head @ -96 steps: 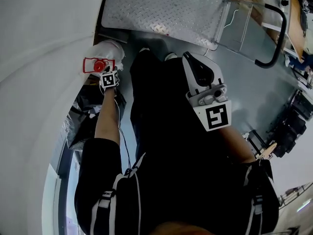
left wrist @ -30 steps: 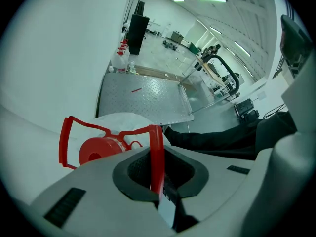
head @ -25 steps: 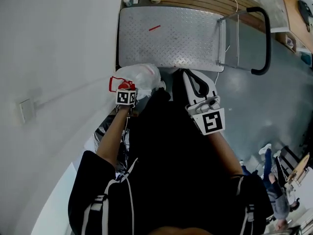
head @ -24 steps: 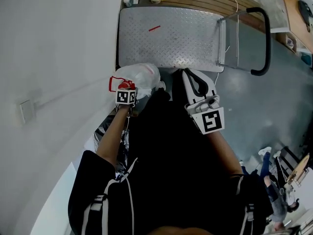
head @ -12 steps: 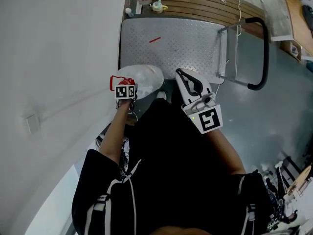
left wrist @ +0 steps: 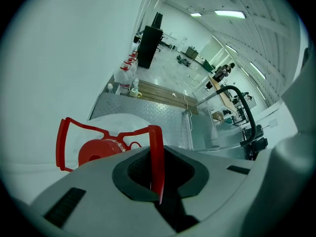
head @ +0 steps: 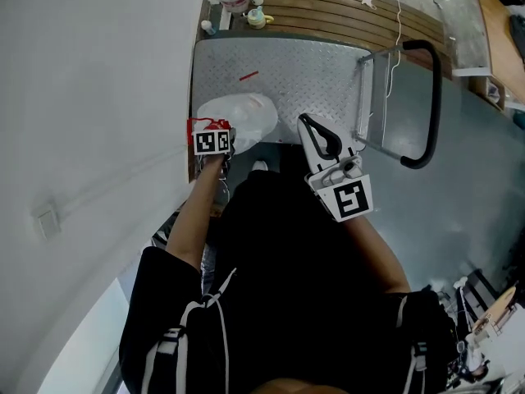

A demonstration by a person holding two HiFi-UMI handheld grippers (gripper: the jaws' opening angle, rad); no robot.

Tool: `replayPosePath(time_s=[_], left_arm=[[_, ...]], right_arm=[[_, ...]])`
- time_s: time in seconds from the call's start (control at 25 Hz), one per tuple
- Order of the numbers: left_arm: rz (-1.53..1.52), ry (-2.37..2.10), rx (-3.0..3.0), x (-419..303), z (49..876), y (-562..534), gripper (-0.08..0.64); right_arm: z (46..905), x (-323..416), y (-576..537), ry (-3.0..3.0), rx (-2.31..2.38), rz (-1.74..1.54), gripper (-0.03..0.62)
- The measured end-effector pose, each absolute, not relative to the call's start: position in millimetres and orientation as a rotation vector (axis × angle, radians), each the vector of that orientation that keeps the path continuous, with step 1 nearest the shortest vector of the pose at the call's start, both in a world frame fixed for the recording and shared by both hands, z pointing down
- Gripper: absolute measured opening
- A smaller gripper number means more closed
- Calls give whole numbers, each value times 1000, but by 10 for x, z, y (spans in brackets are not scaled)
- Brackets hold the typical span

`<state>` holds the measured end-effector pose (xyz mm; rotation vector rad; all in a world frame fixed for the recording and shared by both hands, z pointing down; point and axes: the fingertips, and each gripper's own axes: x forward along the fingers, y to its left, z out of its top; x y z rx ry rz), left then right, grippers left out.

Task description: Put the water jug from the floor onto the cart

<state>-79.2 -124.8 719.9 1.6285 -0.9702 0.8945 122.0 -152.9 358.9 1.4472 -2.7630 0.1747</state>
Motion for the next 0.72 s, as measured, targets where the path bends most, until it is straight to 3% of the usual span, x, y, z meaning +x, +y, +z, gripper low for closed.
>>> replayPosePath(time_s=[0.72], left_arm=[[773,-898,1558,747,7608,-1839,43]], right_arm=[[3894,2057,-1718,-2722,1494,285,19]])
